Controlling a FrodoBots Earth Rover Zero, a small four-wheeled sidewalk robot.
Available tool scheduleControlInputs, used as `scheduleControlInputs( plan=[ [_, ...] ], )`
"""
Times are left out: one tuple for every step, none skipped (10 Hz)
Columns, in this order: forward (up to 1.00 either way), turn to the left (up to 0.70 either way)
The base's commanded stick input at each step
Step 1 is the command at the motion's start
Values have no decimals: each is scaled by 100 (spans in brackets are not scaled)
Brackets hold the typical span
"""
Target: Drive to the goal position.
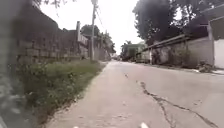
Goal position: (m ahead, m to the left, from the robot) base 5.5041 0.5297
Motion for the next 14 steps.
scheduleControlInputs(
  plan=[
    [70, -1],
    [70, -2],
    [70, 0],
    [70, -2],
    [70, 0],
    [70, 0],
    [70, 0],
    [70, 0],
    [70, 0],
    [70, 0],
    [70, 0],
    [70, 0],
    [70, 0],
    [70, 0]
  ],
)
